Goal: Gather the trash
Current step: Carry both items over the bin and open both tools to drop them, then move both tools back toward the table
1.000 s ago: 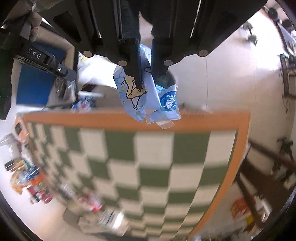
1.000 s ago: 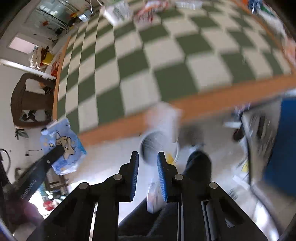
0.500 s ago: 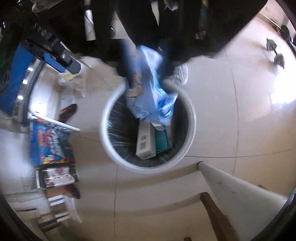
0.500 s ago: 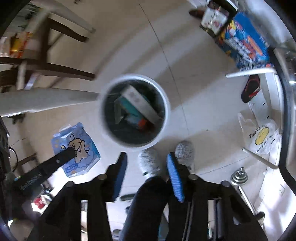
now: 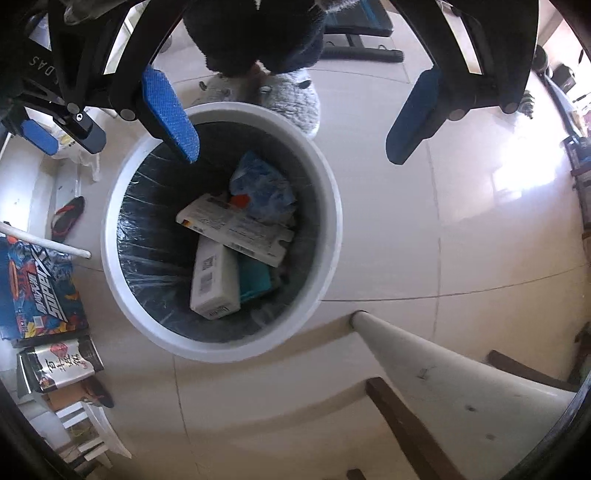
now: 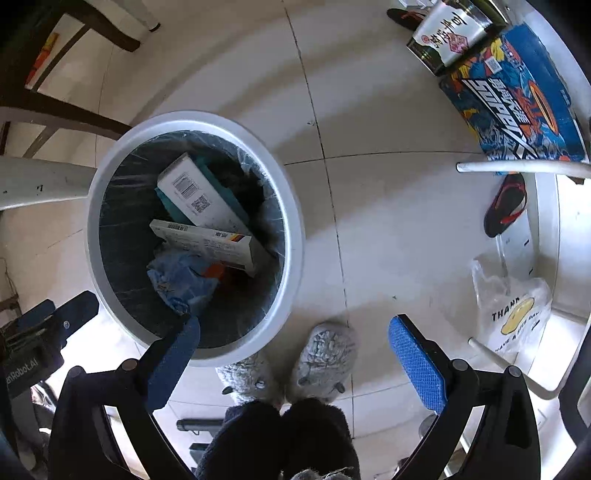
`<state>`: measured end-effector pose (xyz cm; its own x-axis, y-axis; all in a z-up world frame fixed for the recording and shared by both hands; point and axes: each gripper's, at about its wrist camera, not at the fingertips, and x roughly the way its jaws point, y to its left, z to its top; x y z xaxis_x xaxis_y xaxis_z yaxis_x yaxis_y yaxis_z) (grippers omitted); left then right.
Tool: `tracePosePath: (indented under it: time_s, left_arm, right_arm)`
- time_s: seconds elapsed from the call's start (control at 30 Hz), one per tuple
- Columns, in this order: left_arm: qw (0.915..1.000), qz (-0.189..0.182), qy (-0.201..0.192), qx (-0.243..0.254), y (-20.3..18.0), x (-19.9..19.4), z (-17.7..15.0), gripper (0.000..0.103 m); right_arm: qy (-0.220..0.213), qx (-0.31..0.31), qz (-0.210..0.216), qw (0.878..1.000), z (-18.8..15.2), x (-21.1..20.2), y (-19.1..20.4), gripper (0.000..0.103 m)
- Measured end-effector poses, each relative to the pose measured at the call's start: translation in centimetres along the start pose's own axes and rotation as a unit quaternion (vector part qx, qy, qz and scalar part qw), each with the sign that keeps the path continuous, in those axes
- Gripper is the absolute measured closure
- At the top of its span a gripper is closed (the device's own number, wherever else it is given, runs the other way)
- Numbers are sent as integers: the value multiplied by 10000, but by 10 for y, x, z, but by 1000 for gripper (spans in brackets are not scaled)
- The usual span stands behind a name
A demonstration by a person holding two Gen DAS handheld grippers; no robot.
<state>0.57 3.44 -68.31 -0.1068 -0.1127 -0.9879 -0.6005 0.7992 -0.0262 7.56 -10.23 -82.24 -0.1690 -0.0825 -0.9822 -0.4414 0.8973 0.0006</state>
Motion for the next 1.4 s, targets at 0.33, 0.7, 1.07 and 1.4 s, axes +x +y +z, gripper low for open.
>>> tracePosePath:
  time_s: [0.33, 0.7, 1.07, 1.4]
  left_arm:
    - [9992, 191, -303, 148, 4, -63, -9, 0]
    - [9986, 107, -416, 323, 2, -181, -64, 0]
    - [9895, 98, -1419, 248, 5, -376, -107, 0]
    - [9657, 155, -2569, 344, -33, -504, -26, 0]
  right_arm:
    - [-288, -165, -62, 9994, -12, -64, 10, 0]
    - [-612, -382, -32, 9974, -52, -196, 19, 0]
    - [-778, -95, 521, 9956, -118, -376, 13, 0]
    - [-1757, 176, 860, 9805, -66, -553, -26, 0]
